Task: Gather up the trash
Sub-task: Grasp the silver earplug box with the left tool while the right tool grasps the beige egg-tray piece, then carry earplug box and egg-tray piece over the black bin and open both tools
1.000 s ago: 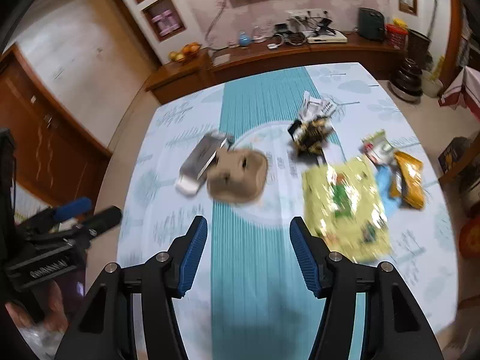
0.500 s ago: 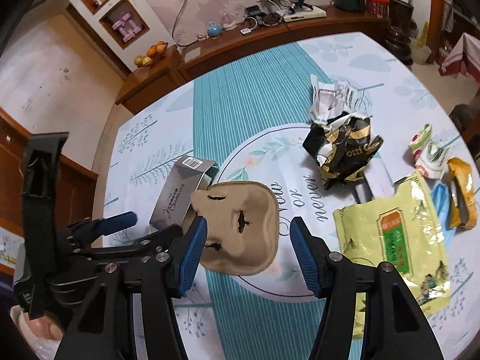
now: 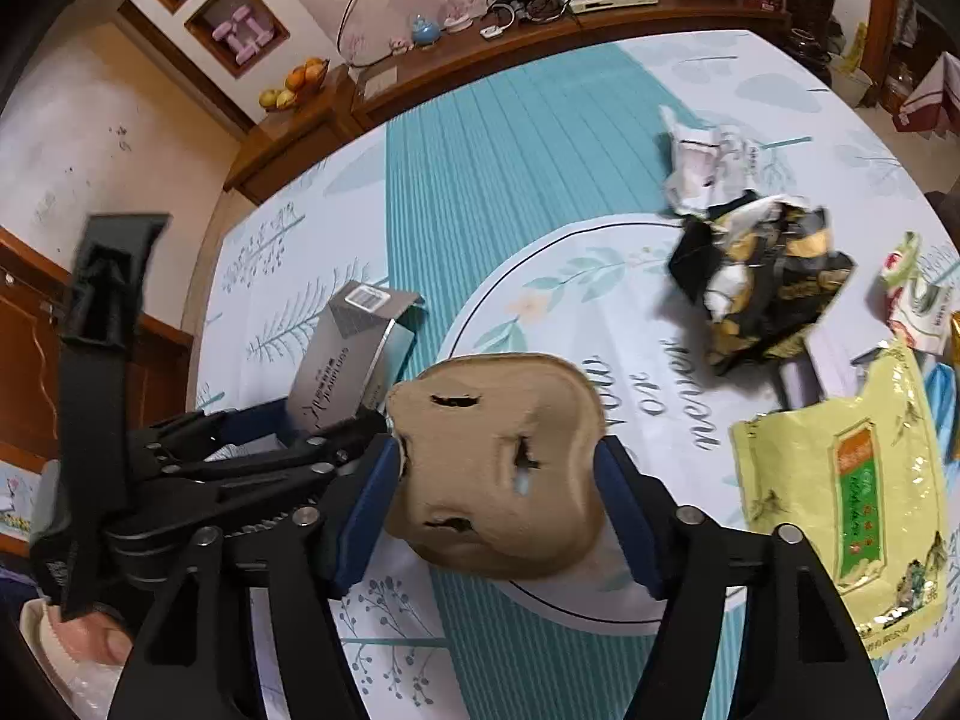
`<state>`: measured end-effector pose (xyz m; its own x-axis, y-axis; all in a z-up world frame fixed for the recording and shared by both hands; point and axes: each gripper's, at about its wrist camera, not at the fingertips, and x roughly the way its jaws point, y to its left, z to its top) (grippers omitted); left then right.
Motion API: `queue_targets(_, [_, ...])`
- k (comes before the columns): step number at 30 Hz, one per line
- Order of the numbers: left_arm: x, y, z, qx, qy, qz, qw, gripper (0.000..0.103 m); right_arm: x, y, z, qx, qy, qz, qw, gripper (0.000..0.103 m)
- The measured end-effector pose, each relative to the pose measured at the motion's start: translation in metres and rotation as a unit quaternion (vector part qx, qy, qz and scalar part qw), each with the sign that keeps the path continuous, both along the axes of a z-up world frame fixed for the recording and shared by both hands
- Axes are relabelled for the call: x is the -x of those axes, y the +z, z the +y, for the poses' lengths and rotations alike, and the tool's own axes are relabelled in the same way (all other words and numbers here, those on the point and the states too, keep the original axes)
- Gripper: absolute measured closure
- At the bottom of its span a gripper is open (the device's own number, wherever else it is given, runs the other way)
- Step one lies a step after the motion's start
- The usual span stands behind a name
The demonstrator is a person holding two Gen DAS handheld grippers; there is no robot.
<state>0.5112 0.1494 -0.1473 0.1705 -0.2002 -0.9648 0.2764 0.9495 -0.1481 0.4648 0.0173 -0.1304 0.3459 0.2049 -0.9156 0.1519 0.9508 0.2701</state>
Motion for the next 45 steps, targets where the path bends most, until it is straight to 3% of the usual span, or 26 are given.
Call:
queue_targets(8, [0.008,0.012,0.035,-0.003,0.046,-0.022,0.9987,0.041,-0.013,-0.022,0.024,0.039,0.017,0.028,0.999,0.032])
queue_targets(12, [0.024,0.026,0.042,0.006,0.060,-0.034,0.9976,0.041,-0.012,-0.020,0.028,0.058,0.028,0.019,0.998,0.041])
queue_targets(14, [0.036,0.039,0.041,0.005,0.063,-0.047,0.9969,0.041,-0.007,-0.013,0.033,0.073,0.038,0.008,0.997,0.041])
queue_targets(22, [0.101,0.093,0.039,0.011,0.081,-0.078,0.9936,0.041,0.036,0.038,0.024,0.040,0.061,-0.037,0.997,0.042])
queue_targets(28, [0.173,0.139,0.021,0.024,0.103,-0.101,0.9893,0.041,0.103,0.088,-0.010,0.018,0.085,-0.068,0.994,0.042])
queue_targets(33, [0.258,0.175,-0.018,0.031,0.125,-0.127,0.9835,0.041,0.187,0.131,-0.055,0.006,0.122,-0.098,0.988,0.042])
queue_targets(40, [0.374,0.203,-0.081,0.037,0.150,-0.153,0.9761,0.041,0.308,0.173,-0.124,-0.002,0.165,-0.132,0.977,0.042])
queue_targets(45, [0.446,0.208,-0.126,0.039,0.159,-0.147,0.9755,0.041,0.381,0.185,-0.163,-0.010,0.189,-0.133,0.973,0.041])
